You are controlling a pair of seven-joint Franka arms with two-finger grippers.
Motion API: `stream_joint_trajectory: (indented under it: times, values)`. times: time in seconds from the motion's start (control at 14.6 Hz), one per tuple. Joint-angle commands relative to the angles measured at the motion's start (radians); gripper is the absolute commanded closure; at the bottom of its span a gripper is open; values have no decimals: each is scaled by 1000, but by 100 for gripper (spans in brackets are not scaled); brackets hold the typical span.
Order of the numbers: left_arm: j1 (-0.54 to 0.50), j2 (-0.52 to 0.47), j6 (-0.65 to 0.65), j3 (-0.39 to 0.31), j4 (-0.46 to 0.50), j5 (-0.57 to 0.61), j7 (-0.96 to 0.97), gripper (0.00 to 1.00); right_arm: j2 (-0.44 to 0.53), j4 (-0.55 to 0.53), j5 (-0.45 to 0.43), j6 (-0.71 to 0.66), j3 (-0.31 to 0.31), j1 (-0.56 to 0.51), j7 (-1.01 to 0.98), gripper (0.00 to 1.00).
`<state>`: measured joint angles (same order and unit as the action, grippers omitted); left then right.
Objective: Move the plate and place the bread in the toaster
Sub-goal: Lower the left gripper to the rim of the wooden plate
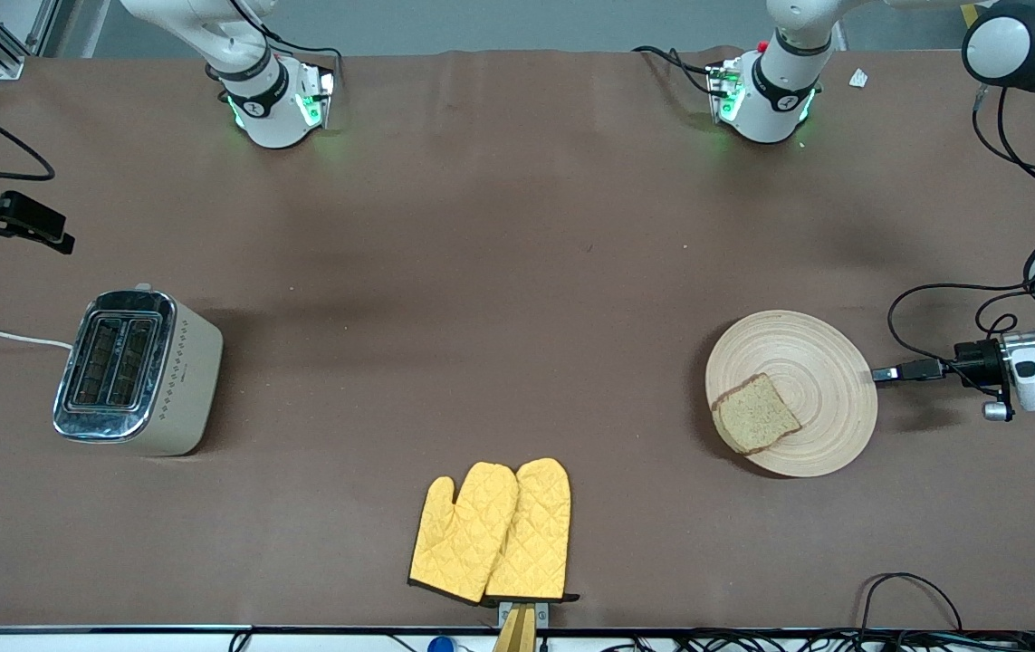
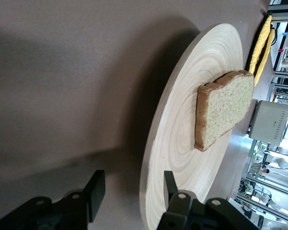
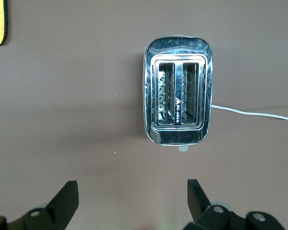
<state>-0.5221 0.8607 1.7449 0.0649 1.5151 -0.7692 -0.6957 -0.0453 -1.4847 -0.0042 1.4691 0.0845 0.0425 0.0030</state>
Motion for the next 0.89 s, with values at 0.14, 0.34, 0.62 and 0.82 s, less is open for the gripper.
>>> stream_joint_trajectory:
  times: [0.14,0.34,0.62,0.82]
  values:
    - [10,23,8,19,-18,-22,-13,60,8,-9,10,-1,0,2,15,0]
    - [11,37,8,26,-19,-24,-53,69,7,-9,10,8,0,11,15,0]
    - [11,44,8,45,-19,-24,-57,80,10,-9,3,2,0,54,28,0]
    - [8,43,7,68,-19,-22,-62,84,10,-9,0,7,0,54,28,0]
